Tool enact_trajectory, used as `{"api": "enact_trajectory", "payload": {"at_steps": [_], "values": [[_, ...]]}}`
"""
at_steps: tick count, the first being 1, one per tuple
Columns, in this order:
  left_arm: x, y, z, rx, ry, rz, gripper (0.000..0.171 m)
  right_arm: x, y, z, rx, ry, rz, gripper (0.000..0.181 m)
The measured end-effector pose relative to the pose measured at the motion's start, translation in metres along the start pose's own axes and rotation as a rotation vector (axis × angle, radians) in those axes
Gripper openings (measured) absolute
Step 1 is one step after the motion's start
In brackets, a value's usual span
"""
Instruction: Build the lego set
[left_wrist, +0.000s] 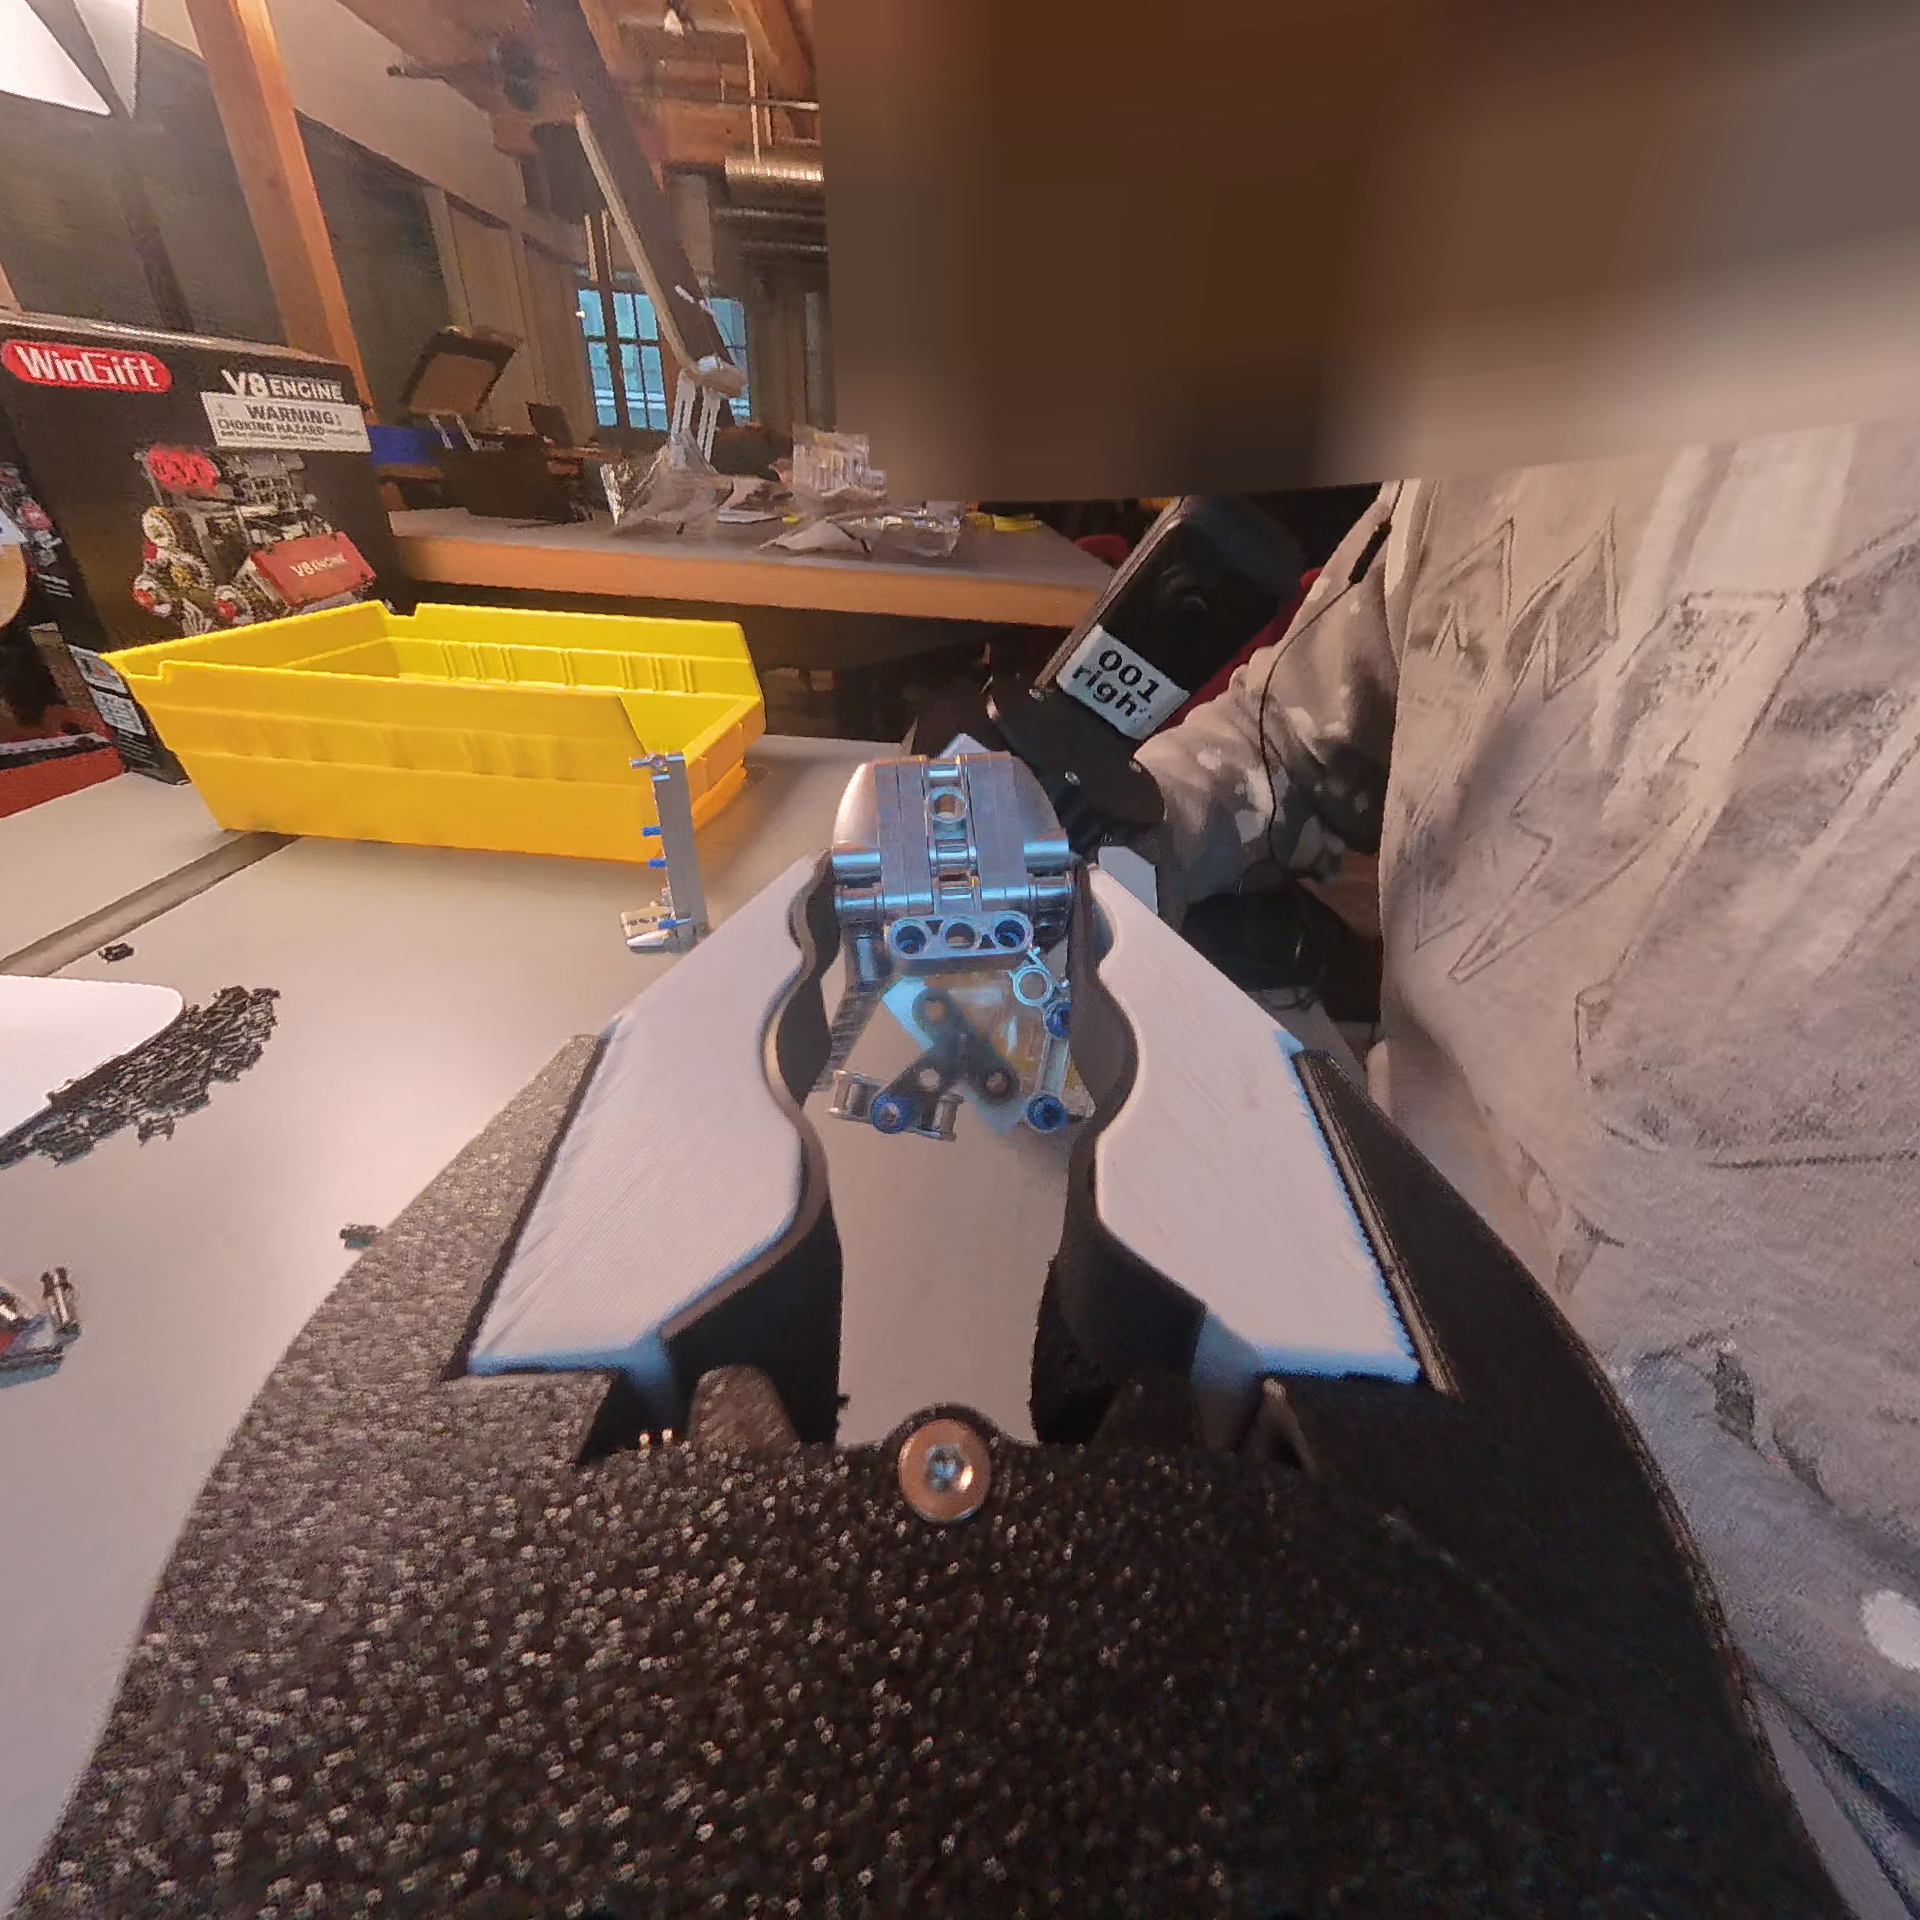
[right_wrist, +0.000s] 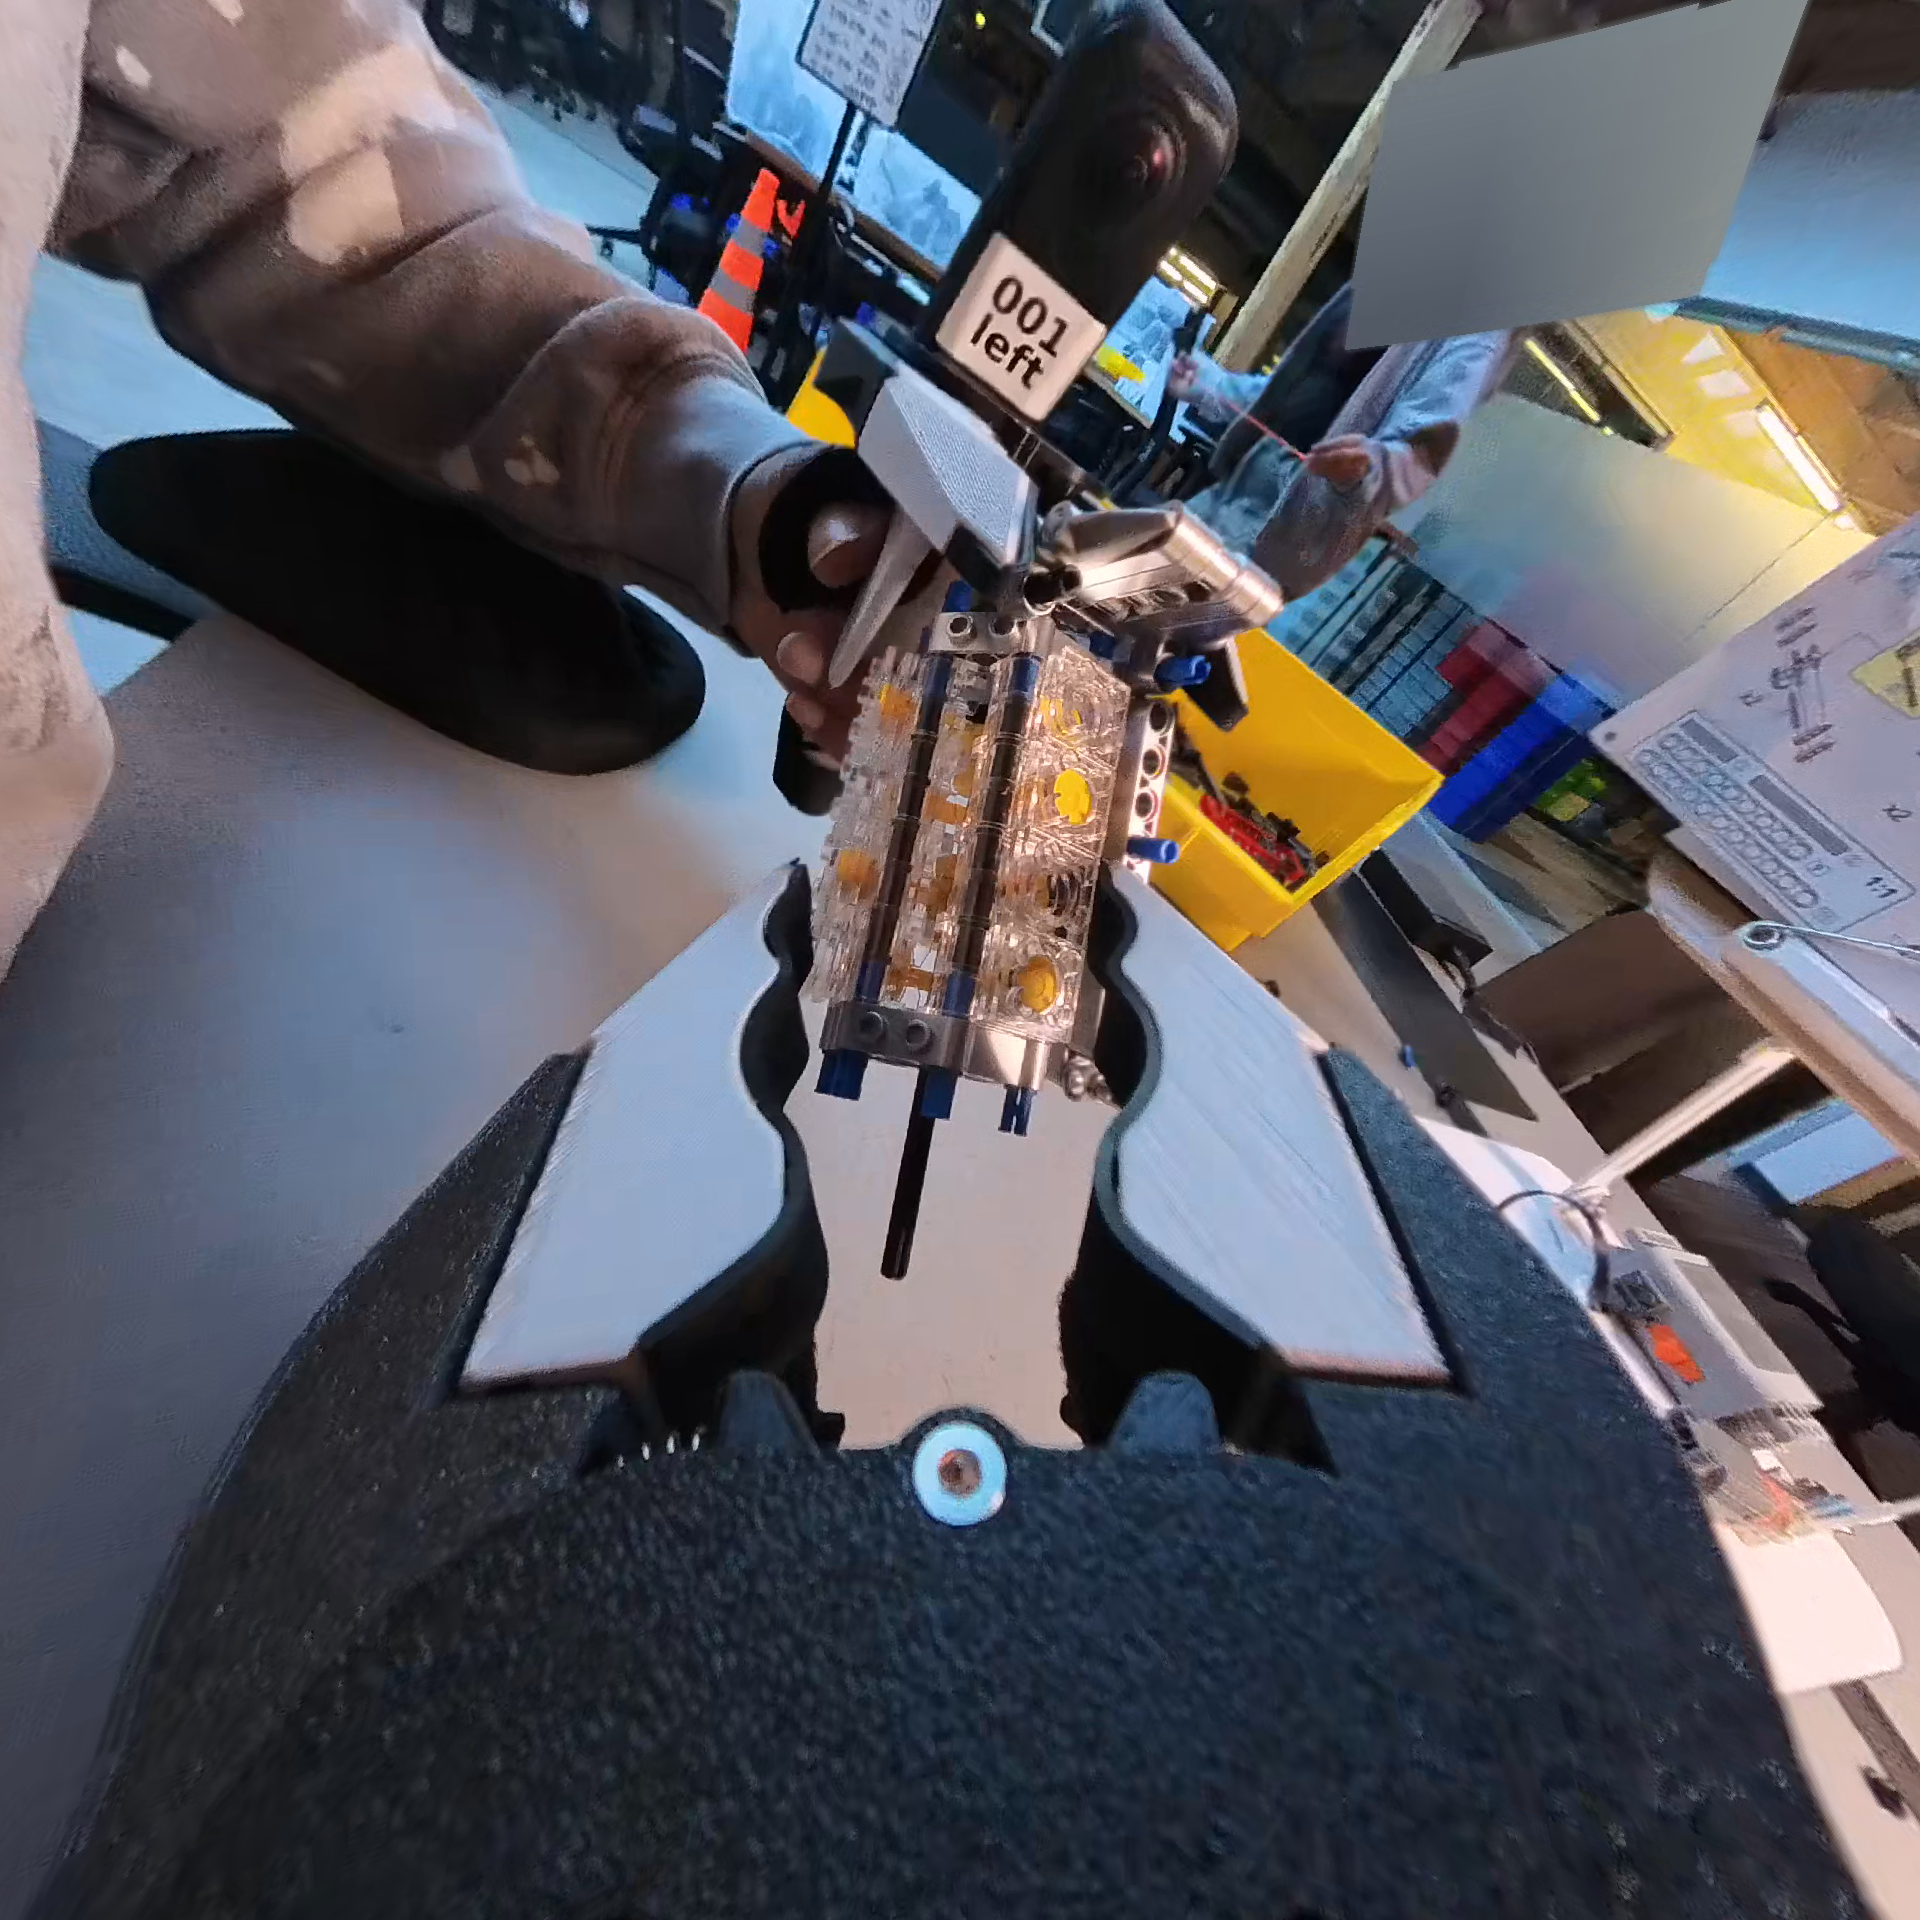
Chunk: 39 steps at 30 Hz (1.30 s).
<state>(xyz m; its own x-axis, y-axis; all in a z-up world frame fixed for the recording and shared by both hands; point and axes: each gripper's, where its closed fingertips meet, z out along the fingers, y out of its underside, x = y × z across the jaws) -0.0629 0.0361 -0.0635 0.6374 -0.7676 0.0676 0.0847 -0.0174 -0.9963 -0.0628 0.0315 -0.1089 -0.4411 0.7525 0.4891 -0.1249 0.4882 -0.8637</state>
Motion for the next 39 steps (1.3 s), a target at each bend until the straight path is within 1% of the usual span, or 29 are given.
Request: {"api": "enact_trajectory", "payload": {"at_steps": [3,6,10,11,13,14,15,17,19,24,28,32,35,37,39], "values": [[-0.002,-0.019,0.008,0.046,0.012,-0.022,0.042,0.011,-0.012,-0.003,0.056,0.053,0.032,0.053],[-0.003,-0.035,0.015,0.06,0.031,-0.038,0.043,0.02,-0.023,-0.004,0.094,0.101,0.043,0.054],[0.0,-0.045,0.025,0.043,0.034,-0.006,0.042,0.026,-0.027,-0.004,0.105,0.172,0.039,0.054],[0.003,-0.043,0.028,0.019,0.032,0.015,0.042,0.024,-0.025,-0.003,0.089,0.175,0.028,0.054],[0.01,-0.027,0.037,-0.069,0.036,0.067,0.042,0.017,-0.026,0.001,0.076,0.159,0.039,0.05],[0.013,-0.021,0.041,-0.086,0.037,0.076,0.042,0.014,-0.024,0.002,0.061,0.158,0.038,0.05],[0.015,-0.016,0.043,-0.097,0.038,0.072,0.042,0.015,-0.022,0.002,0.051,0.185,0.037,0.025],[0.016,0.0,0.046,-0.154,0.025,0.086,0.042,0.007,-0.019,0.003,0.02,0.16,0.016,0.025],[0.017,0.01,0.046,-0.165,0.015,0.084,0.041,0.001,-0.016,0.005,-0.002,0.136,0.046,0.025],[0.017,0.018,0.042,-0.147,0.008,0.077,0.041,-0.005,-0.011,0.004,-0.027,0.114,0.076,0.025],[0.016,0.016,0.04,-0.114,0.0,0.073,0.041,-0.008,-0.006,0.004,-0.039,0.08,0.107,0.025],[0.014,0.003,0.036,-0.039,0.002,0.054,0.042,-0.011,-0.001,0.002,-0.04,0.017,0.178,0.024],[0.012,-0.015,0.025,0.045,0.007,0.04,0.042,-0.01,0.001,-0.003,-0.03,-0.054,0.276,0.024],[0.012,-0.021,0.019,0.065,0.014,0.035,0.042,-0.006,0.001,-0.006,-0.014,-0.071,0.333,0.024],[0.013,-0.02,0.017,0.063,0.017,0.034,0.042,-0.002,-0.003,-0.006,0.025,-0.087,0.389,0.024]]}}
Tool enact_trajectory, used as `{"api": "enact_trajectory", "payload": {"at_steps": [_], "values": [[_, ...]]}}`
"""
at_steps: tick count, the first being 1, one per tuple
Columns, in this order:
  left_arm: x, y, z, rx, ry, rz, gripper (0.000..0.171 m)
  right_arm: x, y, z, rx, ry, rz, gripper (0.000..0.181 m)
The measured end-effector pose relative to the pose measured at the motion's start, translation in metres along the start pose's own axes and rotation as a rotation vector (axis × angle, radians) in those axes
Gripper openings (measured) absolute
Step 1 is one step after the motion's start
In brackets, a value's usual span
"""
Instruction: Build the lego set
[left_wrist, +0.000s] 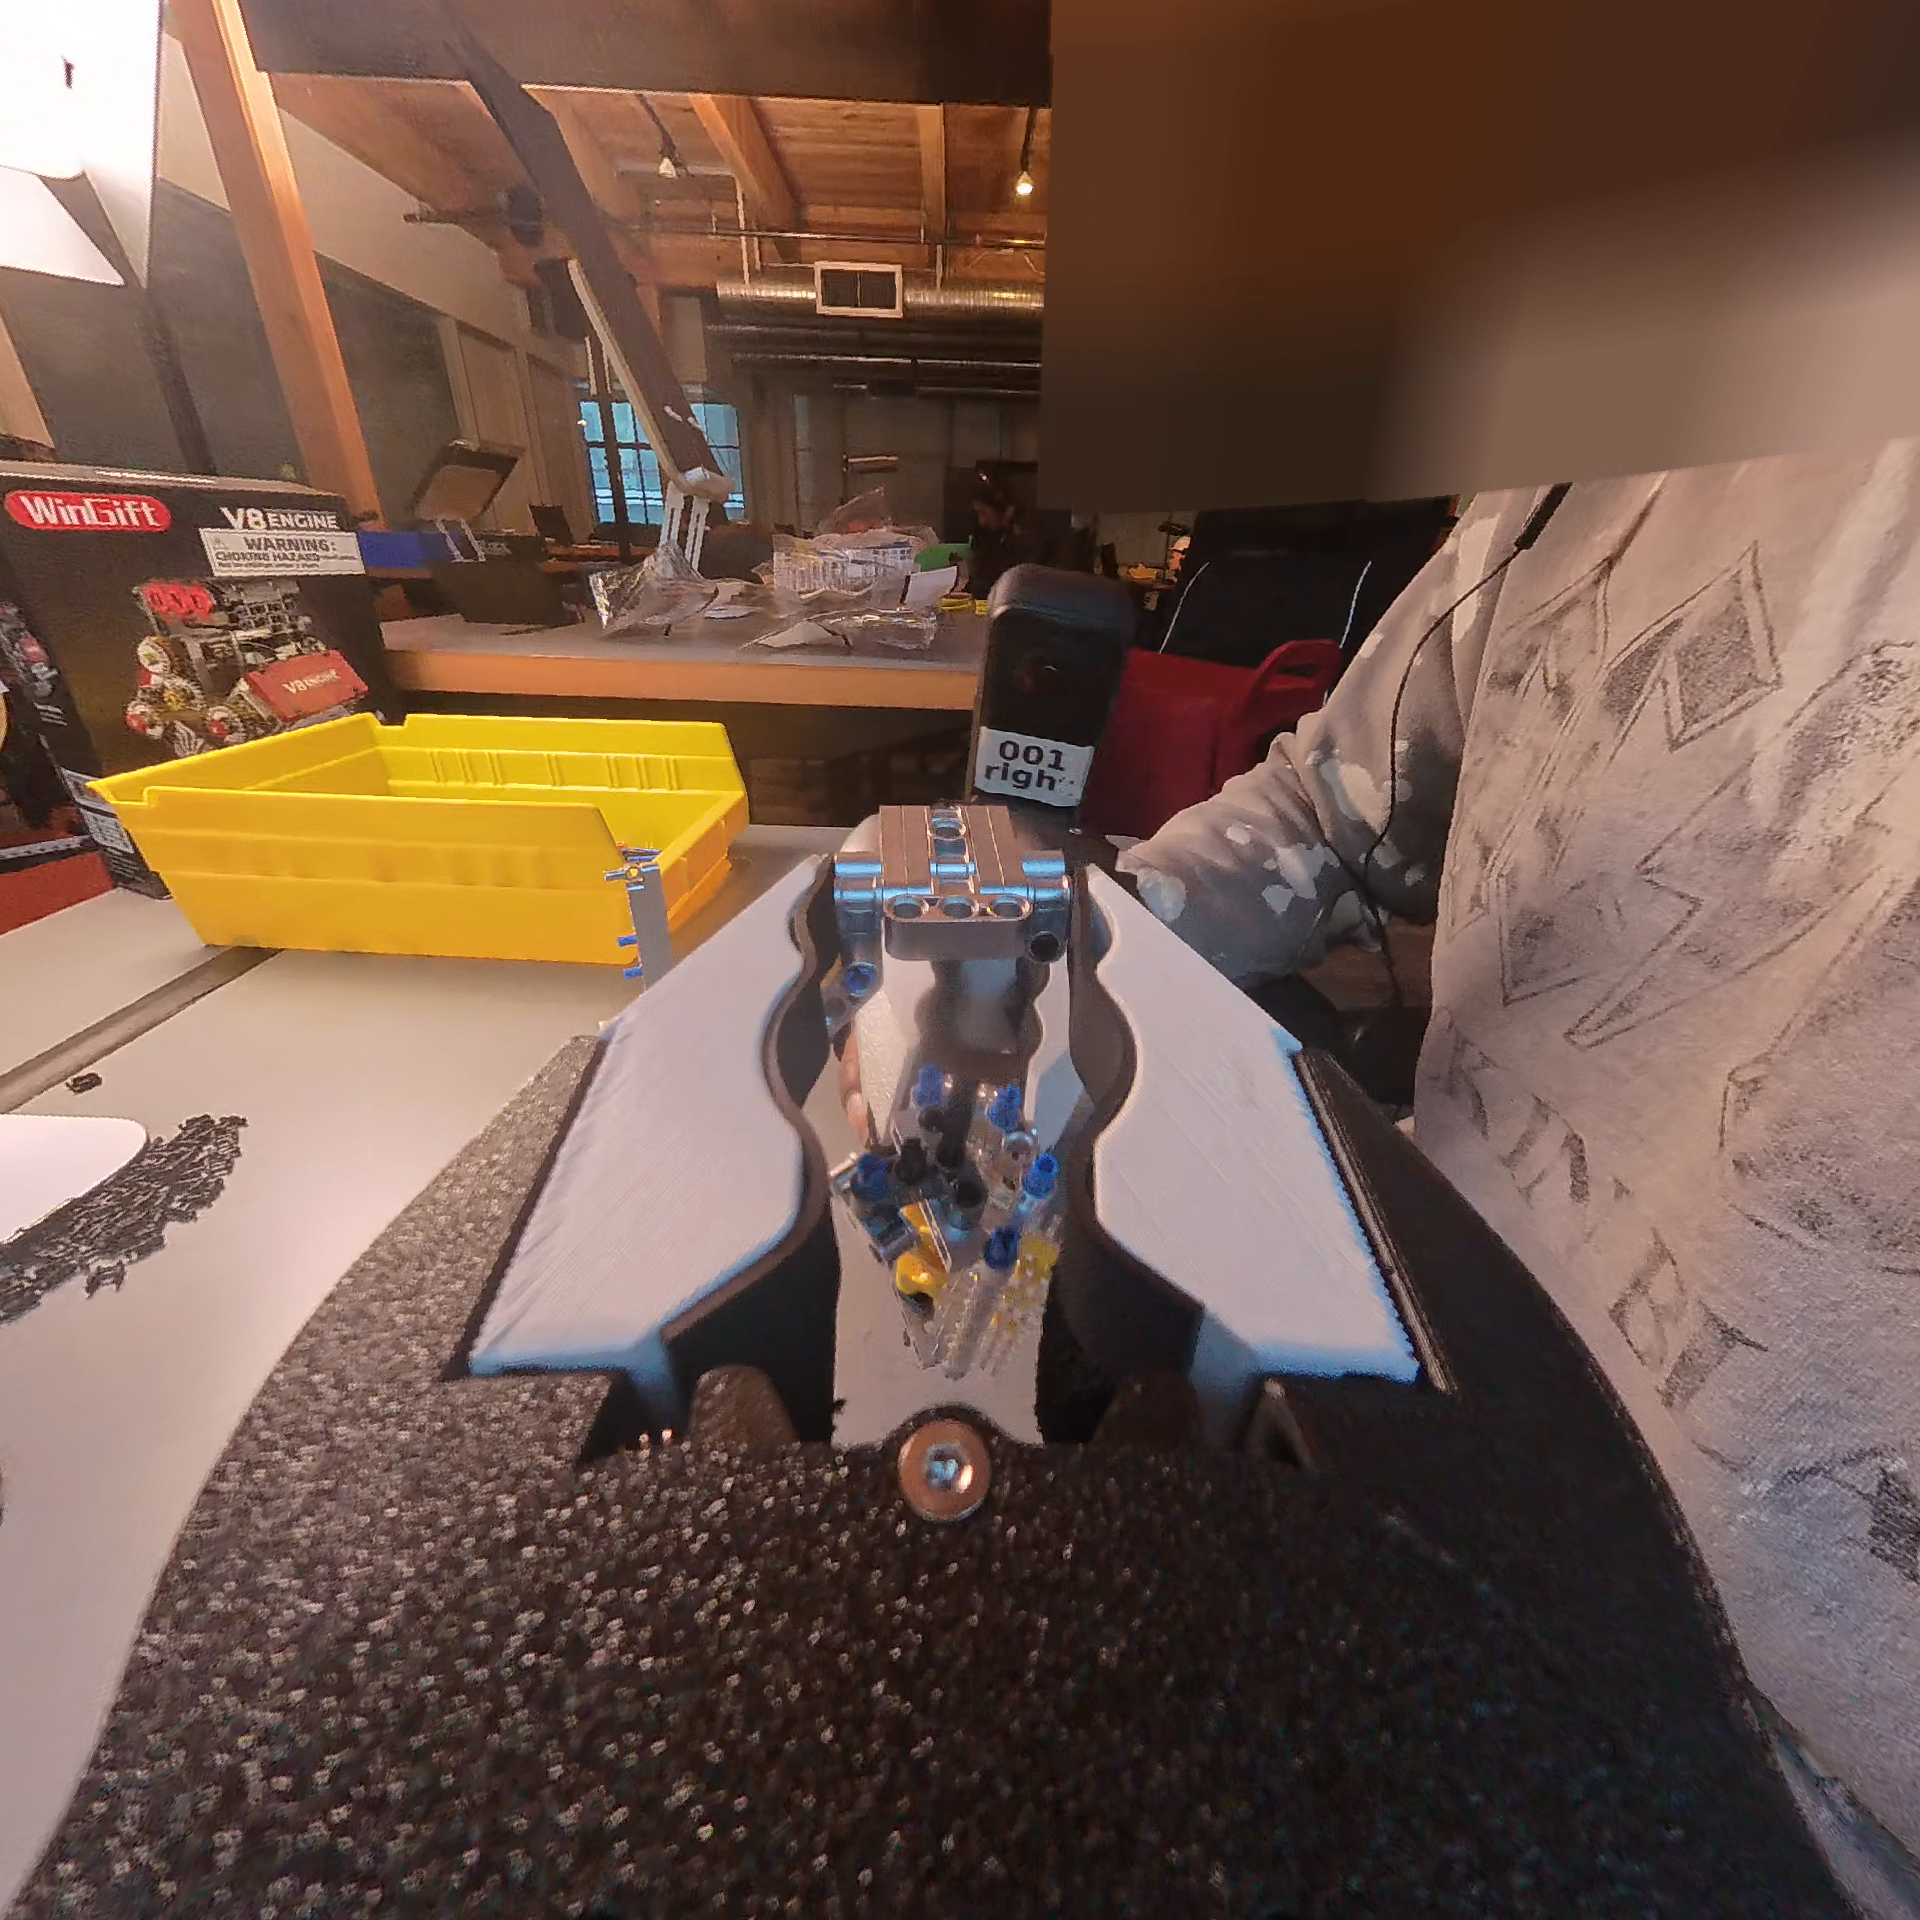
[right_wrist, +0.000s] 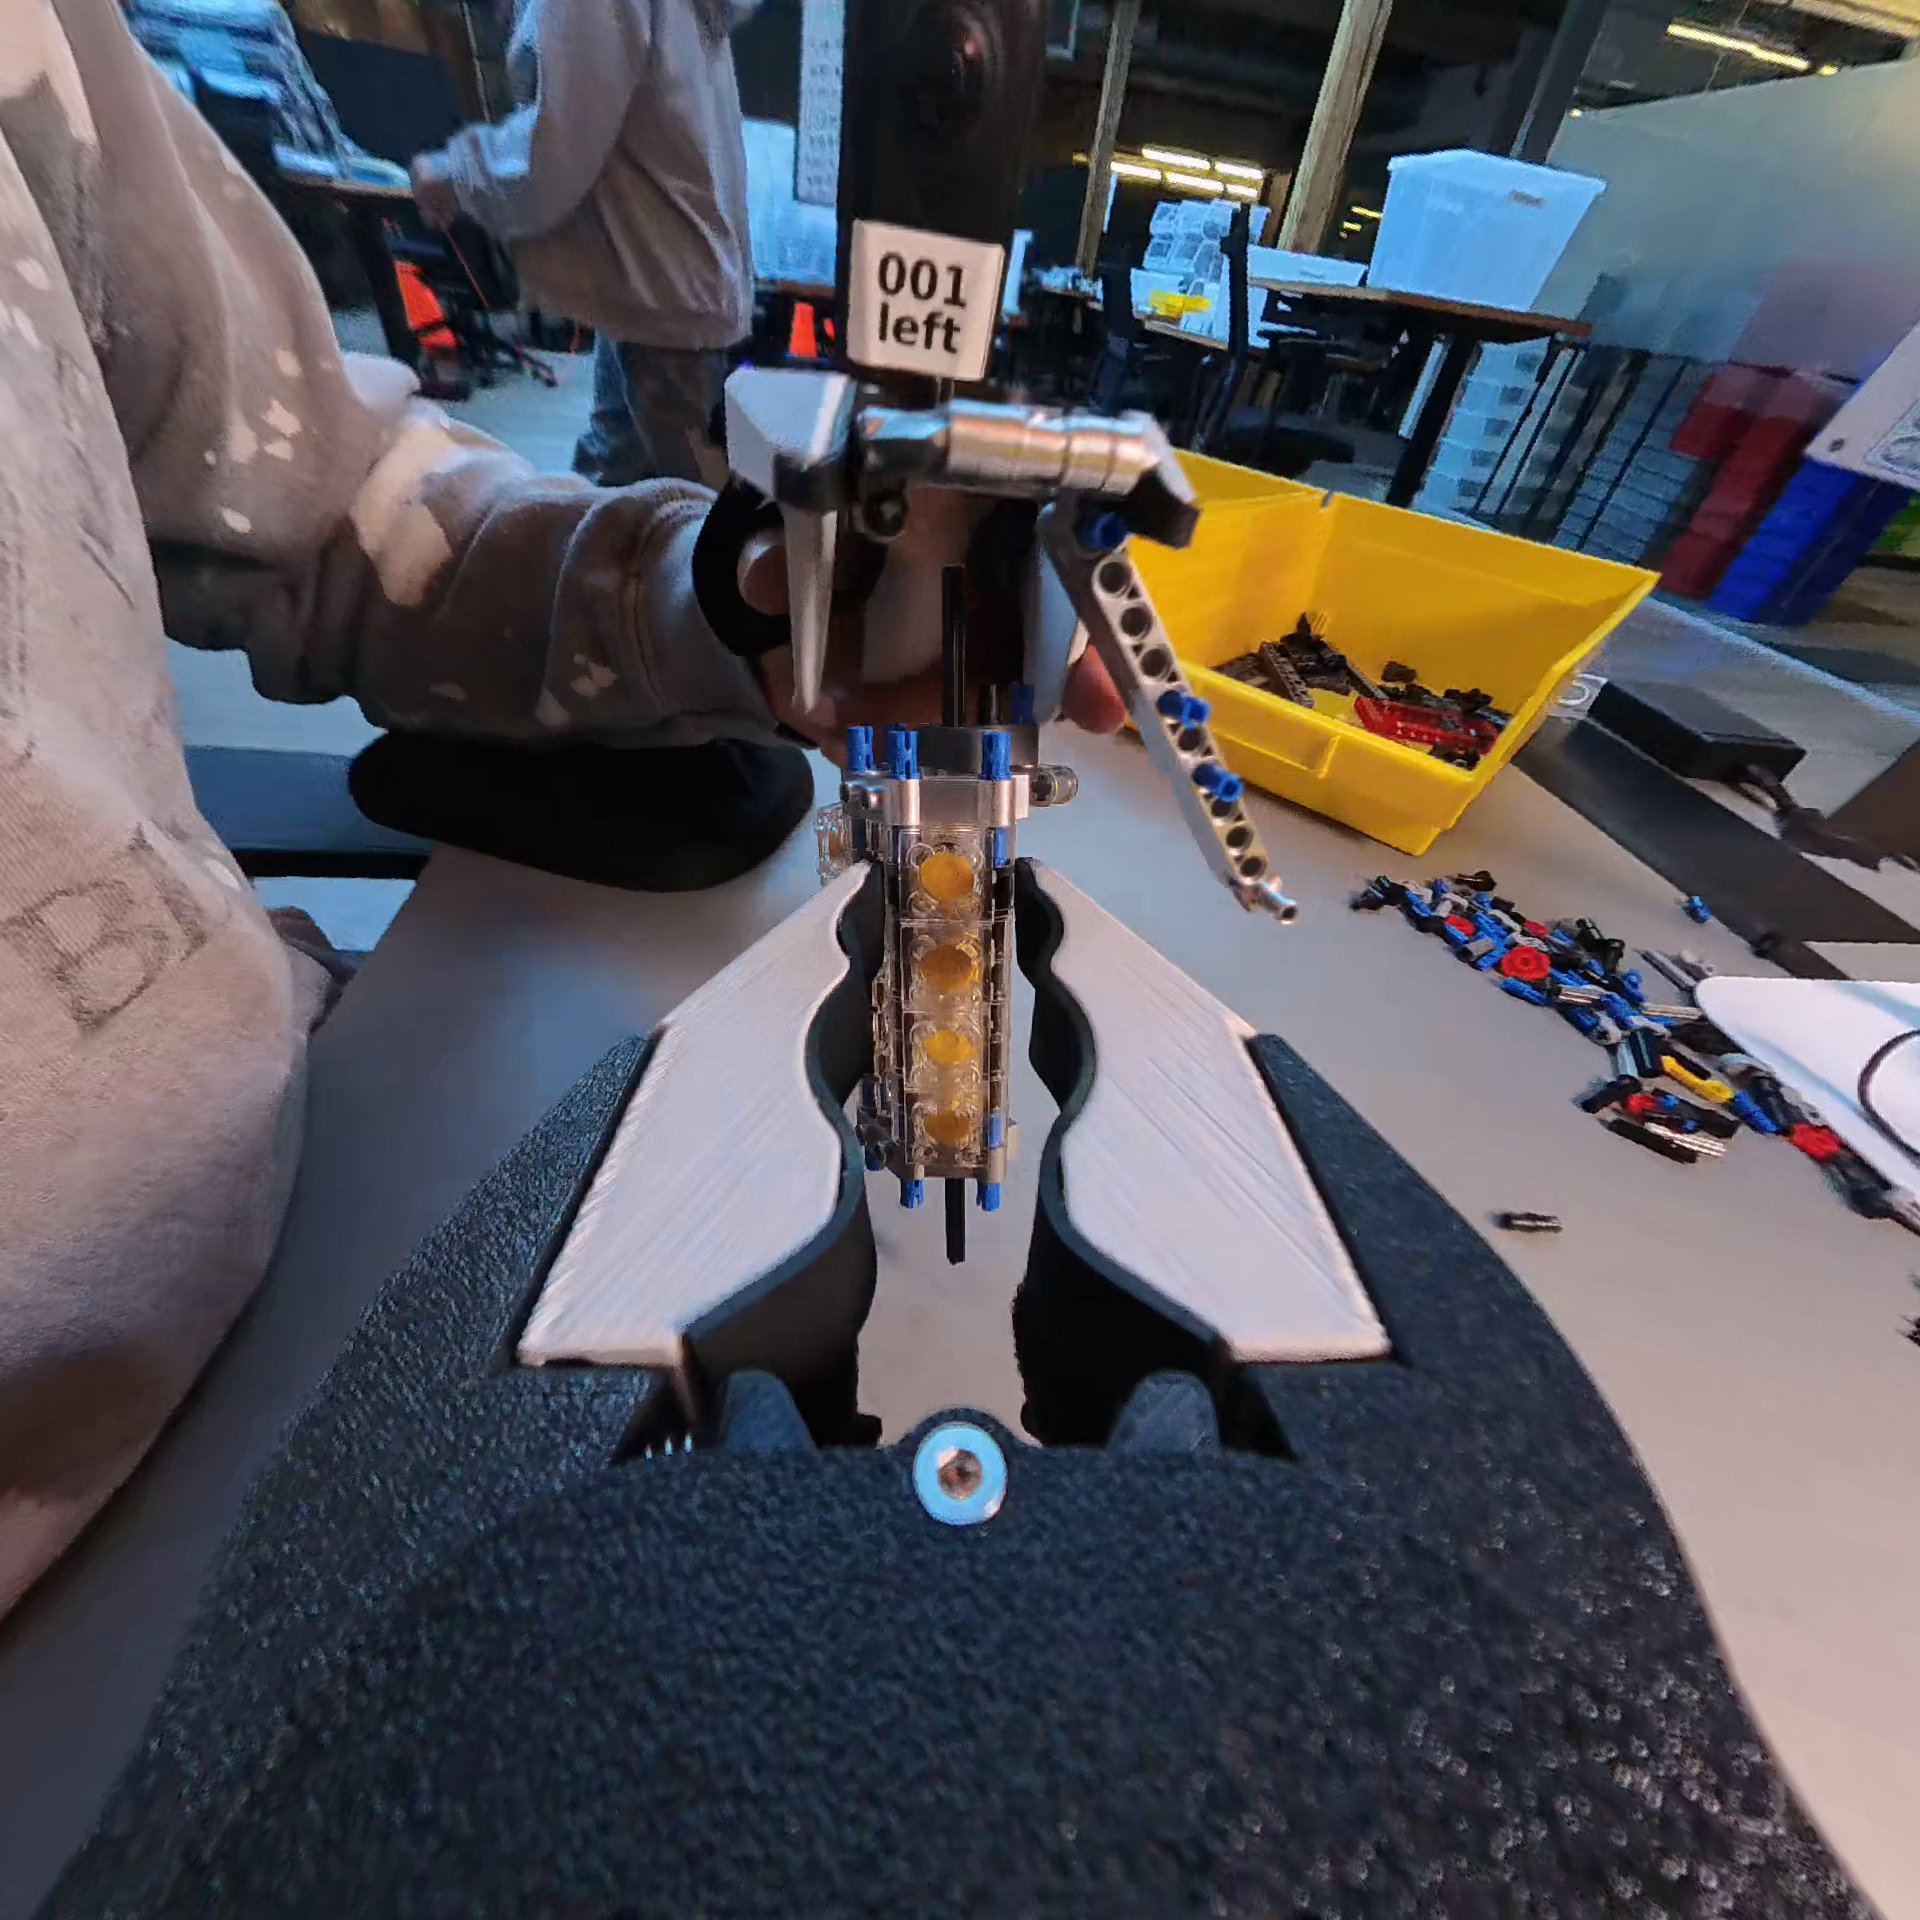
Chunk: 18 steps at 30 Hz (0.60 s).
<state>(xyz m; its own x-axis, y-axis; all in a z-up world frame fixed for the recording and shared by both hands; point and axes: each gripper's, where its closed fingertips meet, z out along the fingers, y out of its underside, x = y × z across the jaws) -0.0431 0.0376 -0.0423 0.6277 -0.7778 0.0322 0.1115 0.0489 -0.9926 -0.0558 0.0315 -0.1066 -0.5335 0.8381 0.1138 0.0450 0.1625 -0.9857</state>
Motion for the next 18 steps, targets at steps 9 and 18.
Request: {"api": "enact_trajectory", "payload": {"at_steps": [9,18], "values": [[0.008,0.016,0.012,-0.026,-0.004,-0.005,0.042,-0.008,-0.024,-0.006,0.149,-0.072,0.045,0.024],[0.022,0.003,0.022,0.065,0.092,-0.05,0.042,-0.014,-0.035,-0.015,0.24,-0.136,0.143,0.023]]}}
